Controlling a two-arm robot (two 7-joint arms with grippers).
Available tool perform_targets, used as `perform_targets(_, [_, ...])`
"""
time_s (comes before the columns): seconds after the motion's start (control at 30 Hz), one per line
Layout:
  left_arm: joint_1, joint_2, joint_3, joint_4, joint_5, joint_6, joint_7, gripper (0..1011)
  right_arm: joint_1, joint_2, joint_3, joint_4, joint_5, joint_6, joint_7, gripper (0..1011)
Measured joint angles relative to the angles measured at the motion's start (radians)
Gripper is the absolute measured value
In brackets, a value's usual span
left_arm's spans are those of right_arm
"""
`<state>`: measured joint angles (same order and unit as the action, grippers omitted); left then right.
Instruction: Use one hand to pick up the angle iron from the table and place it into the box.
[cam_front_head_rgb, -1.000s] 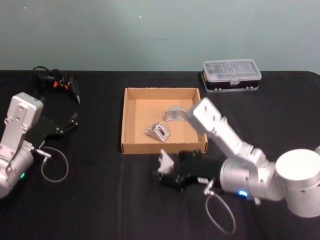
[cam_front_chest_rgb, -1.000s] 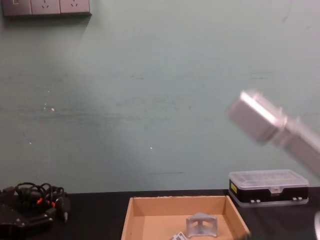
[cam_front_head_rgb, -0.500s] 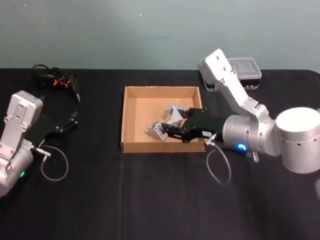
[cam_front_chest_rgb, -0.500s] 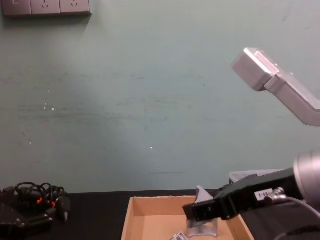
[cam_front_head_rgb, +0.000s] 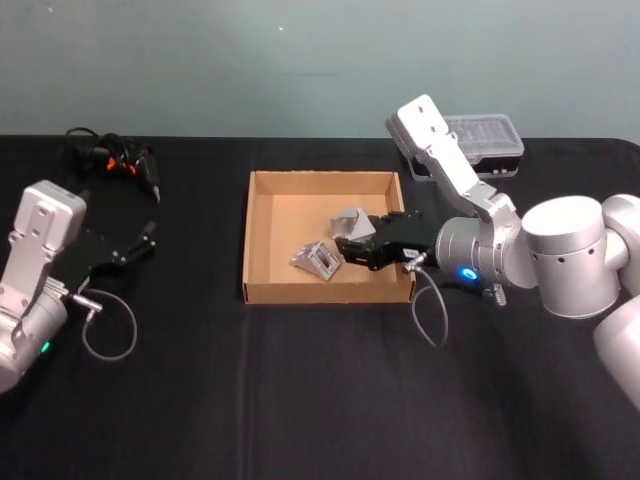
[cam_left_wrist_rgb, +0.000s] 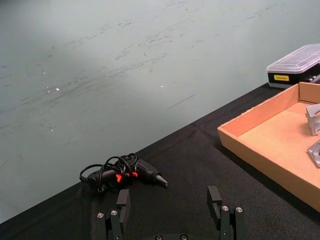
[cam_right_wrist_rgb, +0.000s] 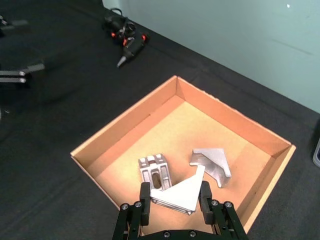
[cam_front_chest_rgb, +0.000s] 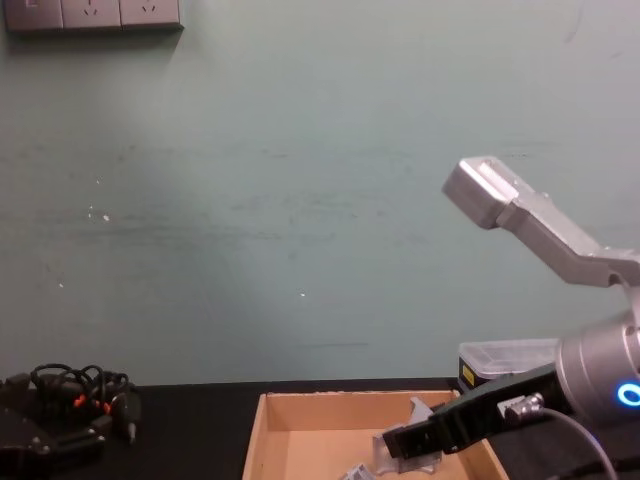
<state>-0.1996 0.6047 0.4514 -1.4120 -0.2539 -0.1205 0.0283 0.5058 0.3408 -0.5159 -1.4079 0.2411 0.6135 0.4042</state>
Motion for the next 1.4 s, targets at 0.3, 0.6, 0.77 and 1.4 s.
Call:
perform_targets(0.3, [0.000, 0.000, 0.000, 0.000, 0.000, 0.000, 0.000, 1011, 0.025, -0.027, -0.006, 0.073, -0.025, 0.002, 0.003, 586])
perform_targets(0.6, [0.000, 0.000, 0.000, 0.000, 0.000, 0.000, 0.000, 1011, 0.030, -0.033, -0.008, 0.088, -0.032, 0.003, 0.003, 588])
perform_targets(0.77, [0.000, 0.000, 0.000, 0.000, 0.000, 0.000, 0.000, 1011, 0.029, -0.031, -0.008, 0.084, -0.030, 0.003, 0.004, 685])
perform_targets(1.4, [0.000, 0.000, 0.000, 0.000, 0.000, 0.000, 0.000, 1011, 0.017, -0.027, -0.001, 0.066, -0.028, -0.008, 0.005, 1003])
